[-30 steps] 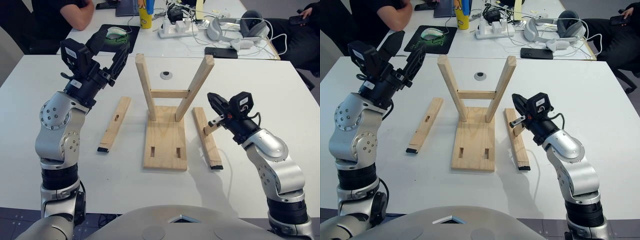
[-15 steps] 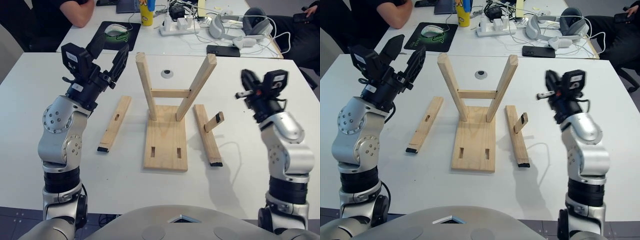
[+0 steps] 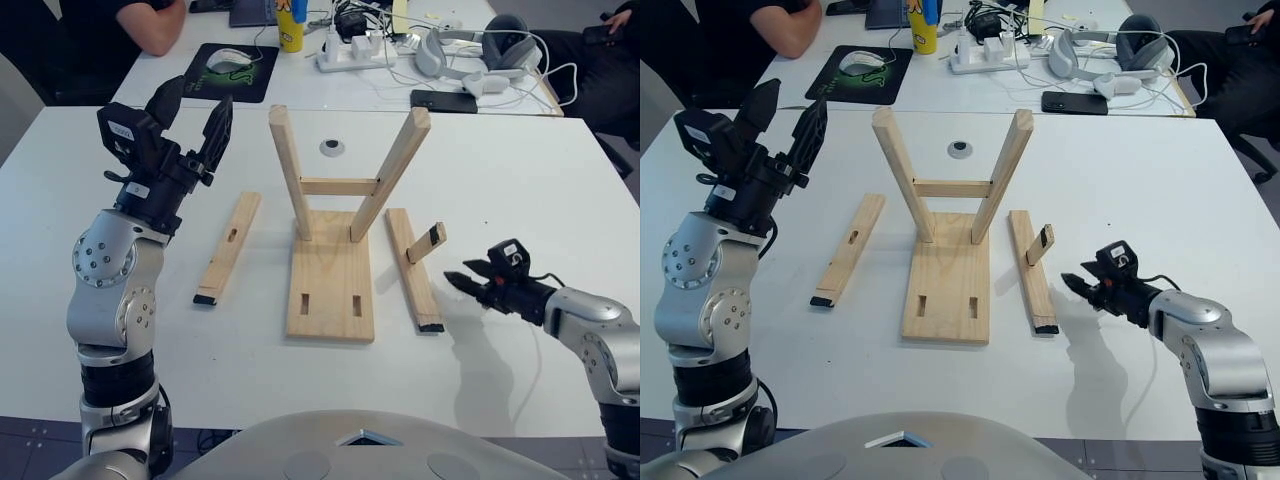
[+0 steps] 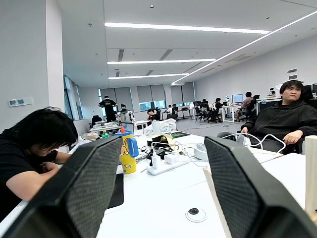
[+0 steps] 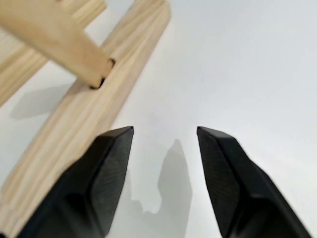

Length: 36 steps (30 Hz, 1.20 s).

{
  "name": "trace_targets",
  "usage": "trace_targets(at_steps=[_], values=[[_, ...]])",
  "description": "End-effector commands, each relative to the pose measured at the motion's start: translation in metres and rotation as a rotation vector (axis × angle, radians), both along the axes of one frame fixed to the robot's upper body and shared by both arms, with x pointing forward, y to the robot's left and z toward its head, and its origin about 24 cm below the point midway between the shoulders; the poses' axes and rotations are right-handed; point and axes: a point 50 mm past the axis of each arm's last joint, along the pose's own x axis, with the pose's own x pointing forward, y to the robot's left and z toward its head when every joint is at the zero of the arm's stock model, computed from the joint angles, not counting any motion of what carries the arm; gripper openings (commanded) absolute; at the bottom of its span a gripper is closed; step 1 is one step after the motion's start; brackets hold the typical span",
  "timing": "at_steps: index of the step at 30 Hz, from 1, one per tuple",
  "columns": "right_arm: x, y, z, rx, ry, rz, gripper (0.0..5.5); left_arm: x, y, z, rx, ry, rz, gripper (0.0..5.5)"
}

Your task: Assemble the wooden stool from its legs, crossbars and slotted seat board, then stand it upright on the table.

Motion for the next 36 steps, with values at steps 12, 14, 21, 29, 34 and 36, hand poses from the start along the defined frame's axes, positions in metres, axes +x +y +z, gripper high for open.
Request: trace_targets(at_steps=[12, 14, 21, 29, 34, 36], values=[[0.003, 0.05, 0.01, 0.024, 0.041, 0.061, 4.13, 0.001, -0.001, 0.001, 0.012, 0.011, -0.025, 3.07], [0.004, 0.052, 0.007, -0.001, 0.032, 0.007, 4.13, 0.004, -0.003, 0.004, 0.021, 0.009, -0.044, 3.07], [-0.015, 0.058, -0.01, -0.167, 0.053, -0.006, 4.13, 0.014, -0.006, 0.01, 0.047, 0.007, -0.106, 3.07], [-0.022, 0.056, -0.029, -0.102, 0.138, -0.083, 3.35, 0.021, -0.006, 0.017, 0.057, -0.012, -0.126, 3.07], [-0.015, 0.045, -0.036, -0.111, 0.14, -0.141, 2.6, 0.024, -0.007, 0.019, 0.057, -0.026, -0.126, 3.07], [-0.01, 0.041, -0.037, -0.145, 0.112, -0.143, 2.34, 0.024, -0.006, 0.02, 0.055, -0.033, -0.12, 3.07]])
